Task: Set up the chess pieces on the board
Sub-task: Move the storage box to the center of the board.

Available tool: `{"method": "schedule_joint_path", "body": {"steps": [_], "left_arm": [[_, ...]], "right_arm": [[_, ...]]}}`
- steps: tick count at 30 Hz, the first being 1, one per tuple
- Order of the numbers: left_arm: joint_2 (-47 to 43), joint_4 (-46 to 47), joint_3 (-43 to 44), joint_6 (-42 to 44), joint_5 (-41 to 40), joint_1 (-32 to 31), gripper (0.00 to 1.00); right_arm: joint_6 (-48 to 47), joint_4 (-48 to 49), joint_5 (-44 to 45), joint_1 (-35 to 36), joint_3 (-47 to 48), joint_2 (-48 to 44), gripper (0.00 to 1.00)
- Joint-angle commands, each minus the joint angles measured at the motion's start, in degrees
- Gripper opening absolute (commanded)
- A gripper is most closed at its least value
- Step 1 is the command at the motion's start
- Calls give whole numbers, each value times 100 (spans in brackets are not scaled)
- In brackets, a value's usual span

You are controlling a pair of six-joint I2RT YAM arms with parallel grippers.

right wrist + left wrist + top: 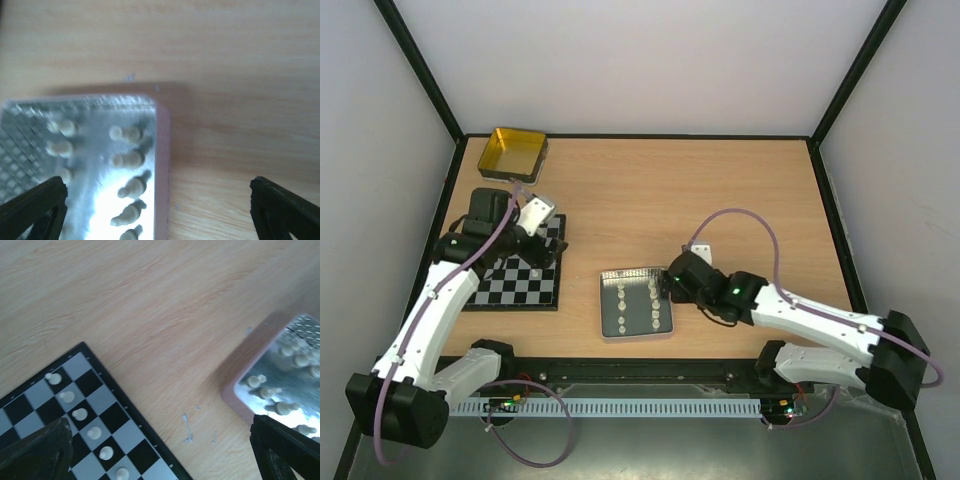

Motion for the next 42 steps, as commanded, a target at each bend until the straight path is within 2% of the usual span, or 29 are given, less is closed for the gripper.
{"method": "schedule_joint_path", "body": {"steps": [1, 5, 8, 16, 22, 32, 42], "left_arm": [[154, 70, 151, -148, -130, 377, 96], [216, 121, 114, -192, -159, 577, 96], [232, 124, 113, -202, -90, 595, 96], [238, 125, 91, -212, 10, 595, 96], [247, 119, 126, -202, 56, 595, 97], [186, 132, 104, -203, 122, 595, 97], [187, 165, 132, -203, 144, 595, 97]], "right_arm": [[178, 486, -921, 49, -361, 591, 93], [254, 774, -1128, 49, -451, 835, 82], [245, 739, -1093, 49, -436, 990, 78], [297, 745, -1022, 49, -491, 1221, 57], [286, 582, -882, 56, -398, 1395, 48], [267, 69, -260, -52, -202, 1733, 39], [234, -336, 111, -817, -358, 1484, 37]]}}
